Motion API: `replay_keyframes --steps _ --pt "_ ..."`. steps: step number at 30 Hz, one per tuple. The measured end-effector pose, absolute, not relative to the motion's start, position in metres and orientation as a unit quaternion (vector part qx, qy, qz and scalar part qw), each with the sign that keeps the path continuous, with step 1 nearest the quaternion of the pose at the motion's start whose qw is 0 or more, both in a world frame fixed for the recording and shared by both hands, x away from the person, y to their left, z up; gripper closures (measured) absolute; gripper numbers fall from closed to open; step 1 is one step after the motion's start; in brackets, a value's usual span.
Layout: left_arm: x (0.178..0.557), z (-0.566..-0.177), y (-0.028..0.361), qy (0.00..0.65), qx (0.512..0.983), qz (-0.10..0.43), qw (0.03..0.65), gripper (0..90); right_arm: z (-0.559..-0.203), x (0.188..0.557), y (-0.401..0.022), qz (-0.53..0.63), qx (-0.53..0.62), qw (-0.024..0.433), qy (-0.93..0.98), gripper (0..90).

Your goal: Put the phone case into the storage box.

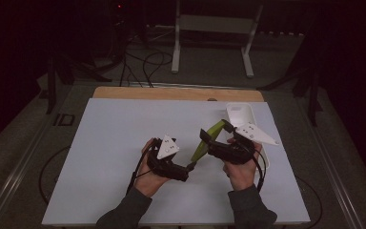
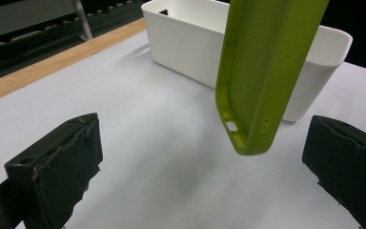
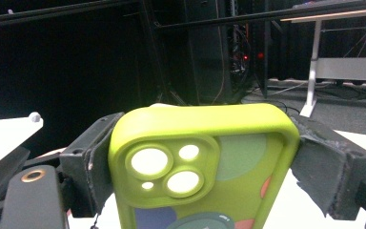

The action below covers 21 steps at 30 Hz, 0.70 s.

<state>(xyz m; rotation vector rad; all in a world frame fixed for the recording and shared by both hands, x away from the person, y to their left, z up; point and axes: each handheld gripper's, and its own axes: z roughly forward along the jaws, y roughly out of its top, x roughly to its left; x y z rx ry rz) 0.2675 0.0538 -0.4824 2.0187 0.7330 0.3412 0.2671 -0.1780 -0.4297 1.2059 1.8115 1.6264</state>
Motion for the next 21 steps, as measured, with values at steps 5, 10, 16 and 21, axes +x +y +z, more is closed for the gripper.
replay_keyframes --steps 5,10,16,21 --pt "0.267 -0.482 0.062 0.302 0.822 0.137 0.462 0.3 -0.428 0.269 -0.178 0.585 0.432 0.212 0.652 16.6" --pt "0.267 -0.484 0.067 0.301 0.826 0.134 0.457 0.3 -0.427 0.270 -0.179 0.585 0.435 0.211 0.651 16.6" --pt "0.267 -0.486 0.079 0.303 0.825 0.127 0.459 0.2 -0.427 0.272 -0.180 0.583 0.437 0.214 0.651 16.6" --pt "0.266 -0.486 0.088 0.307 0.821 0.130 0.462 0.1 -0.426 0.274 -0.181 0.580 0.439 0.216 0.651 16.6"
